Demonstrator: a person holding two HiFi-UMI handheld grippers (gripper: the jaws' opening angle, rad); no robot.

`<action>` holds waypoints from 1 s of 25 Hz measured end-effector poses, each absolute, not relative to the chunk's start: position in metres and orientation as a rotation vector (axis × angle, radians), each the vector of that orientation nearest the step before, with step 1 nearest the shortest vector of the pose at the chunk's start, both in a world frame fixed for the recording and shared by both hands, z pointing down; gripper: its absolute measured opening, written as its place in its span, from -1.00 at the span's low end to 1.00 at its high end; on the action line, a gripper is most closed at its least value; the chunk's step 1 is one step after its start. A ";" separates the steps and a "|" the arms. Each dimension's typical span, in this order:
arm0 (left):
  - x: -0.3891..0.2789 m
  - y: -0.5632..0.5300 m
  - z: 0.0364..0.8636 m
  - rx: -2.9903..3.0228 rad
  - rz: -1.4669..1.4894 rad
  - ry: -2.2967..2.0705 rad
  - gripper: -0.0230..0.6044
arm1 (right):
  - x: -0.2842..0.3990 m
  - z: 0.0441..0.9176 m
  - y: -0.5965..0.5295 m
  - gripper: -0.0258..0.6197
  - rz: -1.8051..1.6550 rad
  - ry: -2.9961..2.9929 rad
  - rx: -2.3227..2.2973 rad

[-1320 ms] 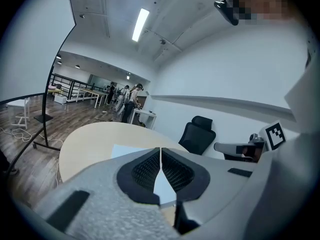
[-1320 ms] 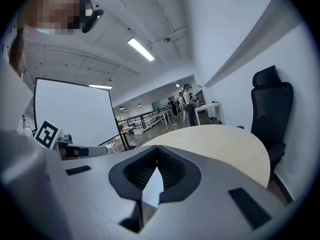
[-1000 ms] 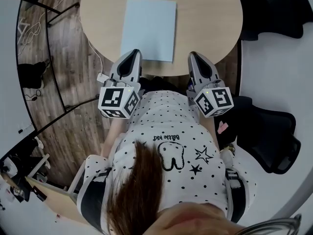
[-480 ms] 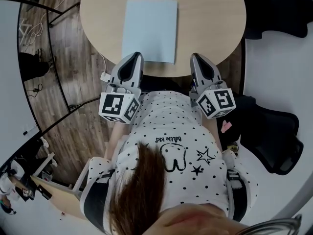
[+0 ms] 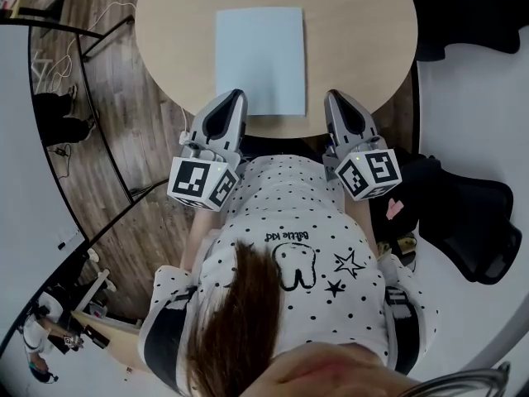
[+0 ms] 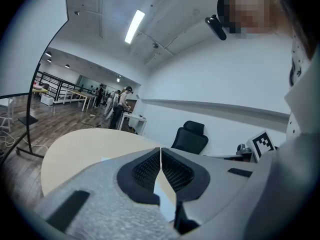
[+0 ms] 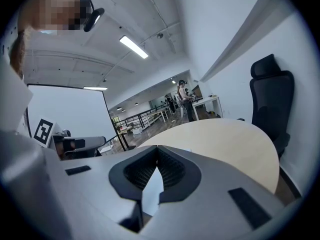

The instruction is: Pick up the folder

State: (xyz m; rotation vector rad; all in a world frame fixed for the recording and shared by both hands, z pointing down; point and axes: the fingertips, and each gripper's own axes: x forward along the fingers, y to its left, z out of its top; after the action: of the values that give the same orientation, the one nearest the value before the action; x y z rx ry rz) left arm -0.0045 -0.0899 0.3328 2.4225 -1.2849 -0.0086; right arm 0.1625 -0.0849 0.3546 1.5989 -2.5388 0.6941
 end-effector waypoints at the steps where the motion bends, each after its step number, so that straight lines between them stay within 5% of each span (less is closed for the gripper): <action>1: -0.006 -0.093 0.330 2.431 -0.023 -1.255 -0.85 | 0.160 0.354 -0.087 -0.90 0.695 -2.534 1.604; 25: -0.086 -0.148 0.352 2.511 -0.018 -1.150 -0.85 | 0.085 0.354 -0.115 -0.90 0.639 -2.412 1.656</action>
State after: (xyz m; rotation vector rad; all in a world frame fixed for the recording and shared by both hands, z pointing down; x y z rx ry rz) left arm -0.0859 -0.1478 0.3519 2.5110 -1.1500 -0.0182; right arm 0.0852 -0.1154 0.3536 1.6560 -2.4120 0.6385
